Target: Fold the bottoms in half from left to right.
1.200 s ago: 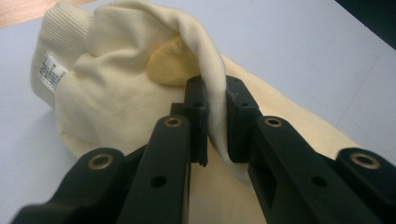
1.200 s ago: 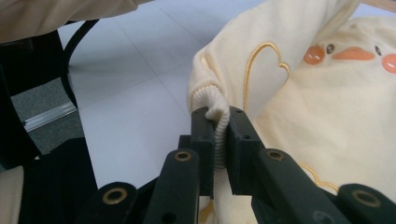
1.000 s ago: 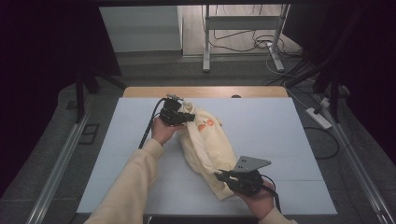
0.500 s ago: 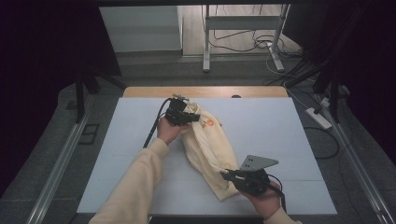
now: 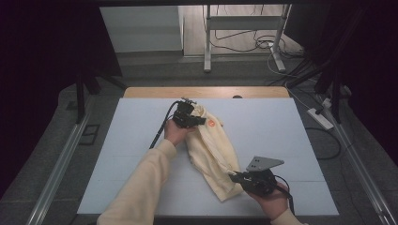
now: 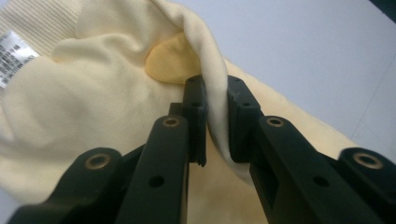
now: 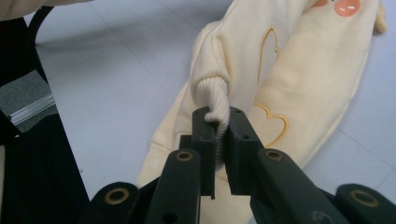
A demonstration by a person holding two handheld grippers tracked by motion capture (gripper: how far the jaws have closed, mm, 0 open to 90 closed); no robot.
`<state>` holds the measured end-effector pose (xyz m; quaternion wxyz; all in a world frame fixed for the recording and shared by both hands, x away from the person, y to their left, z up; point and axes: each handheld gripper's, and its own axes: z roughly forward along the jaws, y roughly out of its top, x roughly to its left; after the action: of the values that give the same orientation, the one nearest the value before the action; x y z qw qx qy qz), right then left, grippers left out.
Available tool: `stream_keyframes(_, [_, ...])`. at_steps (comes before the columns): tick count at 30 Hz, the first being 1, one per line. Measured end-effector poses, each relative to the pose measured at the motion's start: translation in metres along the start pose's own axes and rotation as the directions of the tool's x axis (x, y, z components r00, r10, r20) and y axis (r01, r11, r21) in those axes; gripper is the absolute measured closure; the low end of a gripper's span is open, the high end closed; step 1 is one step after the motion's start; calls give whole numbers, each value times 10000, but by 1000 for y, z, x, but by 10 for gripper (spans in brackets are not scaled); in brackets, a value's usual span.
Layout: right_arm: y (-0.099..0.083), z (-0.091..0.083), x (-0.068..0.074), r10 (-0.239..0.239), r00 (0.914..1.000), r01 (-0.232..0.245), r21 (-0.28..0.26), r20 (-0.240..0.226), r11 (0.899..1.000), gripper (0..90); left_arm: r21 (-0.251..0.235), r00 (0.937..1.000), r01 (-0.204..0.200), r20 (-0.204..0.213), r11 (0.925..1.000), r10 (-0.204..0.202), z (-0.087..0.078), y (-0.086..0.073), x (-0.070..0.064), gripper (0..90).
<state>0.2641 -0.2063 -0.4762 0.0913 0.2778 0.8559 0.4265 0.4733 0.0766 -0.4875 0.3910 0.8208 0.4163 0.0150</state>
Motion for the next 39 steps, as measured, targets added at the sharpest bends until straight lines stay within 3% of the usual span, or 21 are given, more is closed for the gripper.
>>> stream_keyframes(26, [-11, -5, -5, 149, 9998, -159, 634, 159, 9979, 838, 268, 9999, -17, 115, 9996, 14, 26, -3, -9, 771])
stream_keyframes(30, [-12, -4, -6, 139, 9998, -146, 585, 136, 9982, 837, 176, 9994, -335, -27, 9993, 335, 25, -3, -12, 762])
stream_keyframes(34, [-12, -4, -7, 94, 9999, -102, 595, 145, 9982, 835, 91, 9995, -302, 63, 9995, 302, 21, -3, -11, 748])
stream_keyframes(37, [-13, -4, -7, -12, 9998, 2, 570, 175, 9984, 813, -179, 9990, -366, 258, 9992, 371, 15, -3, -11, 685])
stream_keyframes(39, [-13, -4, -7, -235, 9996, 227, 460, 176, 9987, 691, -491, 9989, -460, 105, 9977, 466, 9, -4, -13, 533])
